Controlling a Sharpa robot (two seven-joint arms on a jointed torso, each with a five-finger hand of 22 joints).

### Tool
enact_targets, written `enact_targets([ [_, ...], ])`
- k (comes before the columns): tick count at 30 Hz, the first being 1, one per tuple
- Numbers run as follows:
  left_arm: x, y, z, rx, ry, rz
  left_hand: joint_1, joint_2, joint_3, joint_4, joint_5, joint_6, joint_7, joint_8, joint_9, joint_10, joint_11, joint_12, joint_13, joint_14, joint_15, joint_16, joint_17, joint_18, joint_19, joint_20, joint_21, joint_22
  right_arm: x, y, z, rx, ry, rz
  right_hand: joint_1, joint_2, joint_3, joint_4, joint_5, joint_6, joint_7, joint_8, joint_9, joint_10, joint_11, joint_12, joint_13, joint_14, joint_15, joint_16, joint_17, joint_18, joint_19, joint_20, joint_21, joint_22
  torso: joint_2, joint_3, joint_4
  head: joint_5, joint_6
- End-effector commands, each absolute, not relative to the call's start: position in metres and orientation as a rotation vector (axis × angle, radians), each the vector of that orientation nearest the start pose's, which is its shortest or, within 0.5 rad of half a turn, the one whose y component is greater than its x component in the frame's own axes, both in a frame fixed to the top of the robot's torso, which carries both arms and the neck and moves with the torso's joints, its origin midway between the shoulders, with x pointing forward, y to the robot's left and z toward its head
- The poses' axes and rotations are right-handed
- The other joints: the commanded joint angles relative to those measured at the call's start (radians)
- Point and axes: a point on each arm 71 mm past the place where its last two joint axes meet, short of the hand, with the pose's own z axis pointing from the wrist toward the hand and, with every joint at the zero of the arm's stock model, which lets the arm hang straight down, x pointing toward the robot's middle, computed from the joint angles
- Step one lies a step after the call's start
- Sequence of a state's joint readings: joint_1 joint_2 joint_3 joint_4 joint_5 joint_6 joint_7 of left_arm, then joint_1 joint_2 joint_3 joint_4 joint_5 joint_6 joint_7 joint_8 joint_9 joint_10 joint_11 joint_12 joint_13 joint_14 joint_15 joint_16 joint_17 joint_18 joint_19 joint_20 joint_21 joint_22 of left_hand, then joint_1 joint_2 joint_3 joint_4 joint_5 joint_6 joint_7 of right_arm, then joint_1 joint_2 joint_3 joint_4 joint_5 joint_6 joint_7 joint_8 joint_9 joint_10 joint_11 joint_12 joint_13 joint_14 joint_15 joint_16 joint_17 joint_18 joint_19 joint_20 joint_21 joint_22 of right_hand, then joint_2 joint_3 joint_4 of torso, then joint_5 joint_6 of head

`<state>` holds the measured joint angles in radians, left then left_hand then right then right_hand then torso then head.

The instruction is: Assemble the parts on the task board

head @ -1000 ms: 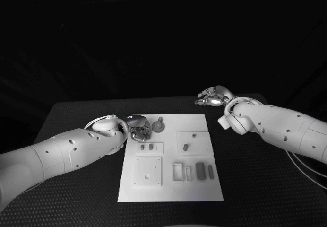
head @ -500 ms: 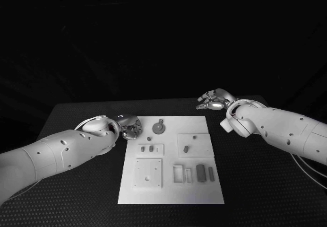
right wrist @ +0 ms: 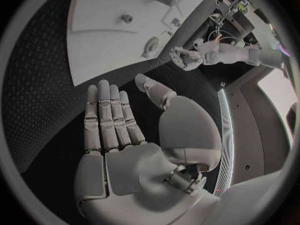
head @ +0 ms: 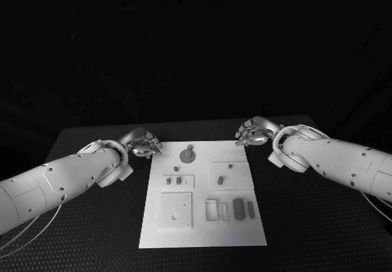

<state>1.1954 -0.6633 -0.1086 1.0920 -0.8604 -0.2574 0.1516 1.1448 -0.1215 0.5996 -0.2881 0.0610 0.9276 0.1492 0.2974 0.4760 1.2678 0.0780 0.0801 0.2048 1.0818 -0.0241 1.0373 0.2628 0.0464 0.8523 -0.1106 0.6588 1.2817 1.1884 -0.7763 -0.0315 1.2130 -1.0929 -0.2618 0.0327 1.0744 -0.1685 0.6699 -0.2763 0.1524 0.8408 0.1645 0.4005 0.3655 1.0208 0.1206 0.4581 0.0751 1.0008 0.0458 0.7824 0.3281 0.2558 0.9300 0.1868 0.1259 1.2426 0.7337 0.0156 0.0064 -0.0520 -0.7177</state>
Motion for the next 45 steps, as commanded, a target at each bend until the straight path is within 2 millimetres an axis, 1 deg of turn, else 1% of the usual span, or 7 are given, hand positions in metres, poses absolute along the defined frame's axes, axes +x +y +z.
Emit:
enact_targets([
  [1, 0.543, 0.236, -0.227, -0.687, 1.647, -1.169, -0.022, 0.001, -0.020, -0.001, -0.001, -0.010, 0.002, 0.007, 0.003, -0.007, 0.015, -0.005, -0.001, -0.030, 0.016, -0.078, -0.029, -0.029, -0.031, 0.004, -0.039, -0.016, 0.526, -0.255, -0.215, -0.022, 1.778, 0.607, 0.014, -0.003, 0.011, -0.001, -0.027, 0.015, -0.002, 0.007, 0.006, 0.039, -0.007, -0.037, 0.005, 0.050, -0.020, 0.011, 0.020, 0.006, 0.053, -0.018, 0.013, -0.003, 0.001, -0.0004, -0.0001, -0.001, 0.000],
  [4, 0.539, 0.236, -0.225, -0.768, 1.615, -1.252, -0.037, 0.009, -0.046, 0.000, -0.002, -0.018, 0.005, 0.009, 0.006, -0.020, 0.024, -0.009, -0.005, -0.054, 0.041, -0.160, -0.055, -0.035, -0.067, 0.026, -0.079, -0.031, 0.521, -0.253, -0.217, -0.104, 1.762, 0.570, 0.028, -0.022, 0.039, 0.012, -0.071, 0.026, -0.004, 0.010, 0.011, 0.066, -0.014, -0.062, 0.010, 0.098, -0.037, 0.026, 0.044, 0.006, 0.107, -0.037, 0.030, -0.001, 0.001, -0.0017, -0.0006, -0.002, 0.000],
  [7, 0.538, 0.236, -0.222, -0.850, 1.561, -1.335, -0.059, 0.011, -0.090, -0.003, -0.005, -0.024, 0.006, 0.012, 0.009, -0.027, 0.027, -0.010, -0.009, -0.062, 0.059, -0.222, -0.062, -0.032, -0.086, 0.043, -0.104, -0.035, 0.517, -0.249, -0.221, -0.173, 1.751, 0.542, 0.035, -0.033, 0.054, 0.016, -0.079, 0.030, -0.007, 0.008, 0.014, 0.083, -0.017, -0.089, 0.014, 0.124, -0.044, 0.031, 0.066, 0.006, 0.137, -0.048, 0.038, 0.002, 0.000, -0.0027, -0.0007, -0.002, -0.001],
  [14, 0.533, 0.235, -0.220, -0.911, 1.527, -1.419, -0.103, 0.023, -0.188, -0.003, -0.009, -0.036, 0.009, 0.011, 0.010, -0.041, 0.030, -0.012, -0.018, -0.055, 0.068, -0.283, -0.051, -0.018, -0.077, 0.054, -0.122, -0.035, 0.506, -0.237, -0.230, -0.279, 1.721, 0.506, 0.040, -0.053, 0.067, 0.022, -0.092, 0.038, -0.015, 0.007, 0.018, 0.106, -0.021, -0.118, 0.022, 0.144, -0.049, 0.025, 0.089, 0.006, 0.158, -0.056, 0.041, 0.006, -0.001, -0.0027, -0.0010, -0.001, -0.001],
  [23, 0.532, 0.232, -0.219, -0.941, 1.492, -1.420, -0.071, 0.050, -0.187, -0.002, 0.031, -0.029, 0.004, 0.015, 0.008, -0.032, 0.027, -0.007, -0.022, -0.049, 0.076, -0.326, -0.034, -0.013, -0.079, 0.064, -0.141, -0.033, 0.500, -0.225, -0.242, -0.315, 1.711, 0.501, 0.051, -0.091, 0.092, 0.045, -0.100, 0.039, -0.018, -0.002, 0.016, 0.099, -0.012, -0.170, 0.024, 0.143, -0.043, 0.002, 0.110, 0.005, 0.156, -0.056, 0.033, 0.012, 0.002, -0.0030, 0.0013, -0.003, -0.003],
  [34, 0.532, 0.230, -0.219, -0.890, 1.508, -1.396, -0.067, 0.054, -0.185, -0.002, 0.041, -0.028, 0.004, 0.015, 0.007, -0.028, 0.026, -0.007, -0.023, -0.040, 0.073, -0.332, -0.025, -0.012, -0.073, 0.062, -0.142, -0.031, 0.495, -0.211, -0.253, -0.349, 1.726, 0.523, 0.060, -0.095, 0.101, 0.053, -0.101, 0.043, -0.020, -0.002, 0.017, 0.104, -0.012, -0.181, 0.028, 0.147, -0.043, -0.001, 0.121, 0.006, 0.159, -0.056, 0.033, 0.017, 0.002, -0.0008, -0.0012, 0.002, -0.010],
  [45, 0.531, 0.227, -0.219, -0.890, 1.516, -1.402, -0.069, 0.055, -0.186, -0.001, 0.041, -0.029, 0.005, 0.014, 0.007, -0.030, 0.027, -0.008, -0.024, -0.040, 0.073, -0.334, -0.022, -0.013, -0.072, 0.062, -0.143, -0.030, 0.498, -0.211, -0.262, -0.395, 1.733, 0.464, 0.083, -0.077, 0.133, 0.060, -0.104, 0.064, -0.021, 0.010, 0.025, 0.127, -0.019, -0.184, 0.040, 0.155, -0.050, 0.002, 0.140, 0.006, 0.171, -0.061, 0.036, 0.024, 0.002, -0.0004, -0.0002, 0.003, -0.014],
])
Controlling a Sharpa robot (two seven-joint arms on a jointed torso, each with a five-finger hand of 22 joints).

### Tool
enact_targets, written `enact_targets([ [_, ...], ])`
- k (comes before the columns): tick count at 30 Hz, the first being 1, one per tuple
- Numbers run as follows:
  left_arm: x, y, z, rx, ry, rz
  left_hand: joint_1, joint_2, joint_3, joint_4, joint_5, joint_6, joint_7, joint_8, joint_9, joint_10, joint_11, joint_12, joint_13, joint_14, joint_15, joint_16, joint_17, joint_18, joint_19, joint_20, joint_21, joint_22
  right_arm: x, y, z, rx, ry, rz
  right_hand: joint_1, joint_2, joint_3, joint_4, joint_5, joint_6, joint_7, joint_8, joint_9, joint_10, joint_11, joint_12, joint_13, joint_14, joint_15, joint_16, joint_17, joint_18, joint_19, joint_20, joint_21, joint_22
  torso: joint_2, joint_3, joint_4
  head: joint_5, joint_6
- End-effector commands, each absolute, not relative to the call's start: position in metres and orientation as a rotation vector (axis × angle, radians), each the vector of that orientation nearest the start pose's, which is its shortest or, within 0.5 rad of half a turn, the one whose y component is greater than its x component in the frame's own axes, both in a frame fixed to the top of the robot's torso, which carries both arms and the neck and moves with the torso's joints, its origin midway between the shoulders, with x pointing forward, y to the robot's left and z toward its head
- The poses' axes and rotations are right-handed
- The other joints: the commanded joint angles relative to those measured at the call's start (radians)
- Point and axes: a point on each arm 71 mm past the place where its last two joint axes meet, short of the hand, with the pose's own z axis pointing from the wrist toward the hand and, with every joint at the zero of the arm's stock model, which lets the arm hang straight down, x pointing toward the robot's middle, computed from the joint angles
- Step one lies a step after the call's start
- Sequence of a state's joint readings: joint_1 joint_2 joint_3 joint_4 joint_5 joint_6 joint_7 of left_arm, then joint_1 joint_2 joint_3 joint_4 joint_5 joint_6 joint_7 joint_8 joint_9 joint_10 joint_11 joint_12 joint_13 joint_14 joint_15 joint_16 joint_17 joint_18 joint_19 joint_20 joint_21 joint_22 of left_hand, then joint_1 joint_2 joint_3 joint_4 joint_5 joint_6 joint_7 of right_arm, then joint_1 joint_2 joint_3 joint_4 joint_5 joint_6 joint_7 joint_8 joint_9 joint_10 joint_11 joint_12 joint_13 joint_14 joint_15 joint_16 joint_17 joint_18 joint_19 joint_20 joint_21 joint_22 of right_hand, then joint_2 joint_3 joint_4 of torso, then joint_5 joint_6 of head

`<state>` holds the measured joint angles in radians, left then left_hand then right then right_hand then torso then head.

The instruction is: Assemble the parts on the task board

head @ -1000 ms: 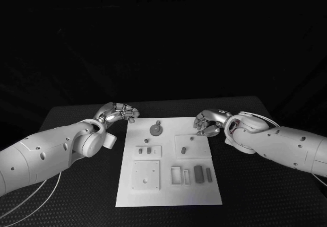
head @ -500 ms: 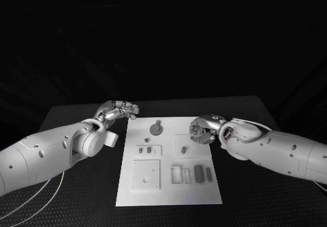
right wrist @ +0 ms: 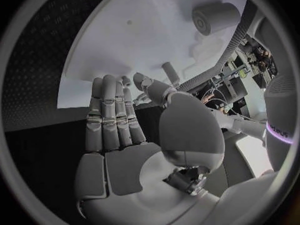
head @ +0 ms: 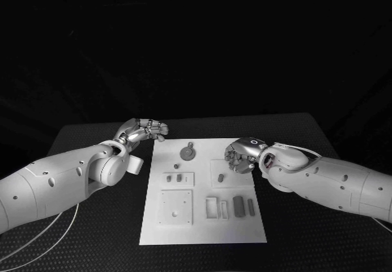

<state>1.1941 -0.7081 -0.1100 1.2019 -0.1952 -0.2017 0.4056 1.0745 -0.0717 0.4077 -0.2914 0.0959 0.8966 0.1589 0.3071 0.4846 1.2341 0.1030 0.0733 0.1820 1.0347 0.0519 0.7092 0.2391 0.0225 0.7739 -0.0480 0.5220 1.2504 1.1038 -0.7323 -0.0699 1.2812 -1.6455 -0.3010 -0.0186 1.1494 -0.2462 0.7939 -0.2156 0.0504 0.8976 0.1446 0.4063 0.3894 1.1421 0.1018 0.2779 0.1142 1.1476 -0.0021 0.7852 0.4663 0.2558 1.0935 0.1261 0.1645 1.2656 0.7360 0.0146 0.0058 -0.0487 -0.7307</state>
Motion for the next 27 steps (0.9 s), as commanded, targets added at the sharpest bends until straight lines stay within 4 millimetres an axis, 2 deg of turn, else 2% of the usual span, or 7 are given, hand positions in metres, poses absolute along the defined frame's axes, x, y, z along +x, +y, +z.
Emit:
enact_targets([
  [1, 0.5309, 0.2268, -0.2190, -0.891, 1.517, -1.403, 0.002, 0.005, 0.006, 0.002, 0.006, 0.002, -0.005, 0.005, -0.002, 0.004, 0.002, -0.001, -0.001, 0.008, -0.003, -0.006, 0.002, 0.011, 0.006, -0.001, -0.006, 0.001, 0.4978, -0.2116, -0.2640, -0.403, 1.744, 0.453, 0.011, 0.005, 0.012, -0.003, -0.002, 0.013, -0.002, 0.007, 0.003, 0.012, -0.003, -0.002, 0.004, 0.009, -0.003, 0.000, 0.004, 0.006, 0.009, -0.001, -0.002, 0.003, 0.000, 0.0005, 0.0005, 0.000, 0.000],
  [5, 0.5307, 0.2264, -0.2193, -0.892, 1.524, -1.406, 0.001, 0.006, 0.006, 0.002, 0.007, 0.002, -0.005, 0.005, -0.002, 0.004, 0.003, -0.001, -0.001, 0.008, -0.003, -0.007, 0.003, 0.011, 0.007, -0.001, -0.007, 0.001, 0.4970, -0.2141, -0.2693, -0.439, 1.755, 0.414, 0.029, 0.022, 0.026, -0.020, -0.002, 0.029, -0.009, 0.016, 0.009, 0.029, -0.009, 0.003, 0.014, 0.008, -0.007, 0.000, 0.013, 0.006, 0.010, -0.003, -0.003, 0.006, -0.001, 0.0000, 0.0004, 0.000, -0.004],
  [11, 0.5307, 0.2265, -0.2195, -0.893, 1.526, -1.404, 0.000, 0.007, 0.005, 0.002, 0.006, 0.002, -0.004, 0.004, -0.002, 0.003, 0.003, -0.002, -0.002, 0.008, -0.003, -0.009, 0.005, 0.011, 0.007, -0.001, -0.008, 0.002, 0.4956, -0.2106, -0.2715, -0.467, 1.749, 0.405, 0.027, 0.025, 0.033, -0.029, -0.002, 0.048, -0.017, 0.024, 0.015, 0.047, -0.015, 0.006, 0.031, 0.016, -0.012, 0.004, 0.030, 0.006, 0.021, -0.005, 0.000, 0.013, -0.001, 0.0009, -0.0005, -0.001, -0.006],
  [16, 0.5305, 0.2265, -0.2197, -0.893, 1.532, -1.409, 0.000, 0.008, 0.005, 0.002, 0.006, 0.002, -0.004, 0.004, -0.002, 0.002, 0.003, -0.002, -0.002, 0.009, -0.003, -0.010, 0.006, 0.011, 0.007, -0.001, -0.008, 0.002, 0.4951, -0.2103, -0.2723, -0.482, 1.744, 0.387, 0.027, 0.029, 0.034, -0.036, -0.002, 0.077, -0.026, 0.037, 0.024, 0.079, -0.029, 0.019, 0.052, 0.037, -0.024, 0.017, 0.050, 0.006, 0.047, -0.015, 0.013, 0.022, -0.001, 0.0002, -0.0002, -0.002, -0.007],
  [20, 0.5304, 0.2260, -0.2197, -0.893, 1.535, -1.413, 0.000, 0.008, 0.005, 0.002, 0.006, 0.002, -0.004, 0.004, -0.002, 0.002, 0.003, -0.002, -0.002, 0.009, -0.003, -0.011, 0.007, 0.011, 0.007, -0.001, -0.008, 0.002, 0.4952, -0.2106, -0.2719, -0.492, 1.731, 0.369, 0.038, 0.036, 0.049, -0.043, -0.002, 0.108, -0.039, 0.051, 0.036, 0.109, -0.045, 0.033, 0.073, 0.064, -0.039, 0.032, 0.070, 0.006, 0.080, -0.030, 0.029, 0.032, 0.000, 0.0001, -0.0006, -0.001, -0.005],
  [27, 0.5305, 0.2263, -0.2197, -0.893, 1.533, -1.410, 0.000, 0.008, 0.005, 0.001, 0.003, 0.002, -0.004, 0.004, -0.003, 0.001, 0.004, -0.003, -0.003, 0.011, -0.003, -0.012, 0.009, 0.011, 0.008, -0.002, -0.009, 0.003, 0.4942, -0.2079, -0.2715, -0.510, 1.716, 0.355, 0.038, 0.033, 0.065, -0.046, -0.002, 0.125, -0.046, 0.055, 0.044, 0.124, -0.053, 0.037, 0.095, 0.074, -0.047, 0.035, 0.089, 0.006, 0.096, -0.037, 0.036, 0.040, 0.000, 0.0001, 0.0001, -0.003, -0.009],
])
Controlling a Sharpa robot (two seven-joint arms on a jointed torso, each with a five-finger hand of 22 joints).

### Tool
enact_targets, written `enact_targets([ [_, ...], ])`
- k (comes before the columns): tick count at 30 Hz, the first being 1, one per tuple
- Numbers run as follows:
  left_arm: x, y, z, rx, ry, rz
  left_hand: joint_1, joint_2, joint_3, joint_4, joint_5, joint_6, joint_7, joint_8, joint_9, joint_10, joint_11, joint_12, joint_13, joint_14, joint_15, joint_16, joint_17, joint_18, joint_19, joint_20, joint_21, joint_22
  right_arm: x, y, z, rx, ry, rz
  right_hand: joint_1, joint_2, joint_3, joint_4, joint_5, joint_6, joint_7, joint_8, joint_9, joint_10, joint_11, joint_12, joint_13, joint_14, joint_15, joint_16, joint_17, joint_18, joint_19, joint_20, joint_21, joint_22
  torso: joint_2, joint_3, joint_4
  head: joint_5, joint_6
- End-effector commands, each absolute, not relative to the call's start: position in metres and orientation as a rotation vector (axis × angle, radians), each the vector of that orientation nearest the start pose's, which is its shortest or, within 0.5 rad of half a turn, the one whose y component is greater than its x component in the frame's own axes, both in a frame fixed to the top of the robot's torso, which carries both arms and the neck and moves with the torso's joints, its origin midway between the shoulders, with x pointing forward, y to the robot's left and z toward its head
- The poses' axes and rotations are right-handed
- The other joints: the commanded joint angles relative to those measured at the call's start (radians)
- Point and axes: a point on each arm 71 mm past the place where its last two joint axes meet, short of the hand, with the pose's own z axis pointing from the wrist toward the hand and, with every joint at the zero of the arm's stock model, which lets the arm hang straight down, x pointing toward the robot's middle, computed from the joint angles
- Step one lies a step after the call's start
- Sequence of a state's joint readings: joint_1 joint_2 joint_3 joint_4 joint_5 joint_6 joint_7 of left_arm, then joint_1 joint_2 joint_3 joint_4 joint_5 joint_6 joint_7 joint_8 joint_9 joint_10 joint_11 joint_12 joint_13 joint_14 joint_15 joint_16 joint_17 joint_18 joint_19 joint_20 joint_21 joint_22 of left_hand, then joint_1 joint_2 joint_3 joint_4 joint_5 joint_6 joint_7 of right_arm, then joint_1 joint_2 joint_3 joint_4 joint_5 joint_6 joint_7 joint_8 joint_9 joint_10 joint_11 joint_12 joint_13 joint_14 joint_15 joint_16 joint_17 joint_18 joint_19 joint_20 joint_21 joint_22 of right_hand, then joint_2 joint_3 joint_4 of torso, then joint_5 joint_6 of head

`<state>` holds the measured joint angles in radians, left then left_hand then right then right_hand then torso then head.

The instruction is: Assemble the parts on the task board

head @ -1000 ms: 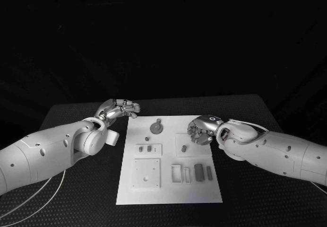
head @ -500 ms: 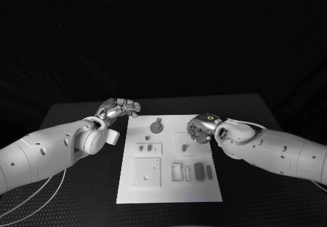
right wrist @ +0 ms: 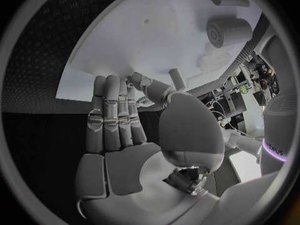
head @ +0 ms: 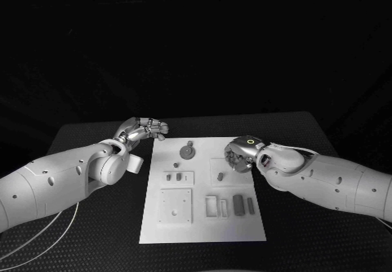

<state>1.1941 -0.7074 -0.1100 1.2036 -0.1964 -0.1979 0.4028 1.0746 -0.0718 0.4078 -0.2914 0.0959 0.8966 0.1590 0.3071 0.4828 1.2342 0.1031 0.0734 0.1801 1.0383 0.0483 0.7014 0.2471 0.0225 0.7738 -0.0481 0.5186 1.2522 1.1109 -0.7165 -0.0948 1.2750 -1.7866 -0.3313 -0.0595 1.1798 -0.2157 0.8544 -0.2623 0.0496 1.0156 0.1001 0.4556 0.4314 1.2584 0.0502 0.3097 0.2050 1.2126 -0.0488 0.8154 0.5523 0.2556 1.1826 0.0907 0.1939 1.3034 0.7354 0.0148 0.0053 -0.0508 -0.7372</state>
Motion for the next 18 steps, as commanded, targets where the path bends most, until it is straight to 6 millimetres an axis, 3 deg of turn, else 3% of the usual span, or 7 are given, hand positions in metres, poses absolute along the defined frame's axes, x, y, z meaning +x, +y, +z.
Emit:
enact_targets([
  [1, 0.5305, 0.2263, -0.2197, -0.893, 1.533, -1.410, 0.000, 0.008, 0.005, 0.001, 0.003, 0.002, -0.004, 0.004, -0.001, 0.001, 0.004, -0.003, -0.001, 0.008, 0.000, -0.004, 0.001, 0.011, 0.008, -0.002, -0.005, 0.001, 0.4941, -0.2075, -0.2714, -0.514, 1.714, 0.352, 0.007, 0.002, 0.005, 0.001, -0.001, 0.009, -0.002, 0.006, 0.003, 0.009, -0.002, 0.006, 0.006, 0.010, -0.001, 0.005, 0.005, 0.006, 0.008, -0.002, 0.007, 0.003, 0.000, -0.0002, 0.0008, -0.001, -0.003],
  [18, 0.5311, 0.2256, -0.2199, -0.898, 1.531, -1.409, 0.000, 0.008, 0.002, 0.001, -0.004, 0.001, -0.004, 0.004, -0.002, -0.001, 0.004, -0.004, -0.003, 0.008, 0.000, -0.010, 0.008, 0.010, 0.009, -0.002, -0.008, 0.003, 0.4901, -0.2019, -0.2662, -0.519, 1.662, 0.348, 0.001, -0.006, 0.024, 0.002, -0.001, 0.028, -0.009, 0.006, 0.013, 0.025, -0.010, 0.006, 0.035, 0.024, -0.010, 0.005, 0.032, 0.006, 0.029, -0.011, 0.016, 0.012, 0.000, -0.0002, 0.0012, 0.001, -0.004],
])
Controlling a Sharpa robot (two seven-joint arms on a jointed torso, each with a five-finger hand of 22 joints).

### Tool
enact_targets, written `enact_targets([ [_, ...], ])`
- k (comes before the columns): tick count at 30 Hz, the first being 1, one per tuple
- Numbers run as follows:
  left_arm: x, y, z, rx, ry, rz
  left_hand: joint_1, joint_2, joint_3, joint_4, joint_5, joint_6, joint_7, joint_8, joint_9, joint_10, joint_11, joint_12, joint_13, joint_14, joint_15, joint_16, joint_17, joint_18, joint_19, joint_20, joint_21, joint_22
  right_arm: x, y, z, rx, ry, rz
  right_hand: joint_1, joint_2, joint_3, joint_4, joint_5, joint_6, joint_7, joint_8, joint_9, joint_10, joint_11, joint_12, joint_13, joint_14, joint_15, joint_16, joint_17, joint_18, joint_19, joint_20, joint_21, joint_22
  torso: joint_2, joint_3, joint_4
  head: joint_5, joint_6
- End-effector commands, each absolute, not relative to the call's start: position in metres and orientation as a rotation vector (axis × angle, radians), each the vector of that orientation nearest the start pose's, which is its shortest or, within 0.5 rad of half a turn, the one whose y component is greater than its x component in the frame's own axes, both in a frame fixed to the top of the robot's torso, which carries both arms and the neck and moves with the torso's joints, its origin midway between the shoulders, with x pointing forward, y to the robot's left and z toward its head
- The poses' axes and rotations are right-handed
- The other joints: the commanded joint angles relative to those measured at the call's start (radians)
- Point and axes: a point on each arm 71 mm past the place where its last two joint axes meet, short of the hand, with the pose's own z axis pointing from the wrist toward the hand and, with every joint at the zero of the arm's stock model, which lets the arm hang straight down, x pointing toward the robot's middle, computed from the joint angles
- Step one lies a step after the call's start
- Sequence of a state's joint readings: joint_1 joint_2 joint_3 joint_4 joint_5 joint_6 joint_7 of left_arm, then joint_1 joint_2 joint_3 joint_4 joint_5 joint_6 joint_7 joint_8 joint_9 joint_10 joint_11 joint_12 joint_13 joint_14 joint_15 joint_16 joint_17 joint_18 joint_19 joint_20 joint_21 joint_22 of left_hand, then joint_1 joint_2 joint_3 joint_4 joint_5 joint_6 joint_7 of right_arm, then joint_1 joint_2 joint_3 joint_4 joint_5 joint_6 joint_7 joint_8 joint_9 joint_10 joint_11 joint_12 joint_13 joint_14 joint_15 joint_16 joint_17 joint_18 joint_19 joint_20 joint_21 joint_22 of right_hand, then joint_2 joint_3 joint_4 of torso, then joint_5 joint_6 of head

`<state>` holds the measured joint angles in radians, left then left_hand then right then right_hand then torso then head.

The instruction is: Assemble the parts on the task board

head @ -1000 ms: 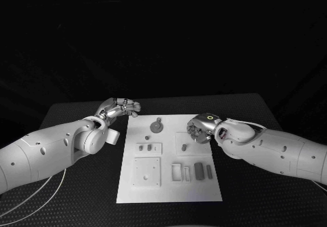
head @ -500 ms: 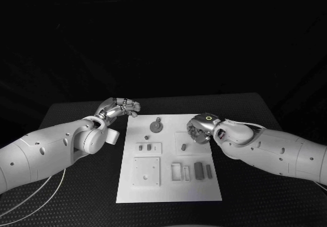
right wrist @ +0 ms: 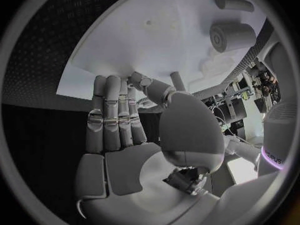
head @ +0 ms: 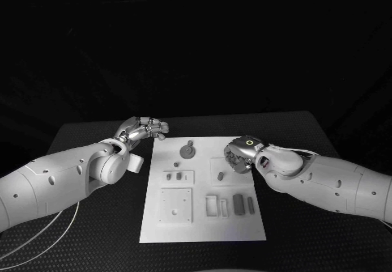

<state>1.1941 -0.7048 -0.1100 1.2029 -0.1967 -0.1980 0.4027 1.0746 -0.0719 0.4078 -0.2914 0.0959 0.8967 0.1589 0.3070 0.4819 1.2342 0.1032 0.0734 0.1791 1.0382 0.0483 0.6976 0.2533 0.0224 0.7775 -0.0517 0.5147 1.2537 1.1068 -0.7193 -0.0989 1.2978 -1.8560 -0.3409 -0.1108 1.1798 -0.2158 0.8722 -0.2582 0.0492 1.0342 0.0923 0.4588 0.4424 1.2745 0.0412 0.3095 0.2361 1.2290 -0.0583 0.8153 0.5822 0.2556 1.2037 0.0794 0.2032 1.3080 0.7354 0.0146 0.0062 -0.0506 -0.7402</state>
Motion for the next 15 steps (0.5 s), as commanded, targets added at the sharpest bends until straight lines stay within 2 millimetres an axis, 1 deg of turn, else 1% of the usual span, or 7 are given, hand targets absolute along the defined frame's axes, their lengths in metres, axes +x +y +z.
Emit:
enact_targets([
  [1, 0.531, 0.226, -0.220, -0.901, 1.530, -1.409, -0.001, 0.008, 0.002, 0.002, -0.005, 0.001, -0.004, 0.003, -0.001, -0.001, 0.005, -0.004, -0.002, 0.008, 0.000, -0.007, 0.002, 0.010, 0.005, 0.002, -0.005, 0.001, 0.490, -0.202, -0.266, -0.513, 1.668, 0.356, 0.001, -0.007, 0.007, -0.001, 0.000, 0.010, -0.002, 0.003, 0.003, 0.009, -0.001, 0.006, 0.004, 0.008, -0.001, 0.005, 0.003, 0.006, 0.008, 0.000, 0.006, 0.008, 0.000, -0.0001, 0.0002, 0.001, -0.001],
  [7, 0.532, 0.227, -0.220, -0.909, 1.525, -1.405, -0.002, 0.008, 0.001, 0.002, -0.006, 0.000, -0.003, 0.003, -0.002, -0.002, 0.005, -0.004, -0.002, 0.008, 0.000, -0.009, 0.004, 0.010, 0.005, 0.002, -0.006, 0.002, 0.488, -0.201, -0.260, -0.492, 1.659, 0.394, -0.004, -0.010, 0.013, 0.003, 0.000, 0.012, -0.002, 0.002, 0.005, 0.010, -0.002, 0.004, 0.009, 0.010, -0.001, 0.003, 0.008, 0.006, 0.009, 0.000, 0.006, 0.009, 0.000, 0.0007, -0.0010, 0.004, -0.002],
  [12, 0.533, 0.227, -0.221, -0.910, 1.526, -1.405, -0.002, 0.009, 0.001, 0.002, -0.006, -0.001, -0.003, 0.003, -0.002, -0.003, 0.005, -0.004, -0.003, 0.008, 0.001, -0.010, 0.005, 0.010, 0.005, 0.002, -0.006, 0.002, 0.490, -0.199, -0.252, -0.487, 1.637, 0.403, -0.005, -0.011, 0.014, 0.004, 0.000, 0.013, -0.003, 0.002, 0.006, 0.011, -0.002, 0.004, 0.012, 0.011, -0.001, 0.003, 0.010, 0.006, 0.010, 0.000, 0.006, 0.010, 0.000, 0.0001, -0.0003, 0.004, -0.002],
  [15, 0.533, 0.228, -0.221, -0.912, 1.528, -1.404, -0.002, 0.009, 0.001, 0.002, -0.006, -0.001, -0.003, 0.003, -0.002, -0.003, 0.006, -0.004, -0.003, 0.008, 0.001, -0.011, 0.006, 0.010, 0.005, 0.002, -0.007, 0.002, 0.492, -0.198, -0.245, -0.472, 1.617, 0.413, -0.006, -0.011, 0.015, 0.005, 0.000, 0.014, -0.003, 0.001, 0.006, 0.012, -0.002, 0.003, 0.013, 0.011, -0.001, 0.002, 0.011, 0.006, 0.010, 0.000, 0.007, 0.010, 0.000, 0.0007, -0.0001, 0.005, -0.002],
])
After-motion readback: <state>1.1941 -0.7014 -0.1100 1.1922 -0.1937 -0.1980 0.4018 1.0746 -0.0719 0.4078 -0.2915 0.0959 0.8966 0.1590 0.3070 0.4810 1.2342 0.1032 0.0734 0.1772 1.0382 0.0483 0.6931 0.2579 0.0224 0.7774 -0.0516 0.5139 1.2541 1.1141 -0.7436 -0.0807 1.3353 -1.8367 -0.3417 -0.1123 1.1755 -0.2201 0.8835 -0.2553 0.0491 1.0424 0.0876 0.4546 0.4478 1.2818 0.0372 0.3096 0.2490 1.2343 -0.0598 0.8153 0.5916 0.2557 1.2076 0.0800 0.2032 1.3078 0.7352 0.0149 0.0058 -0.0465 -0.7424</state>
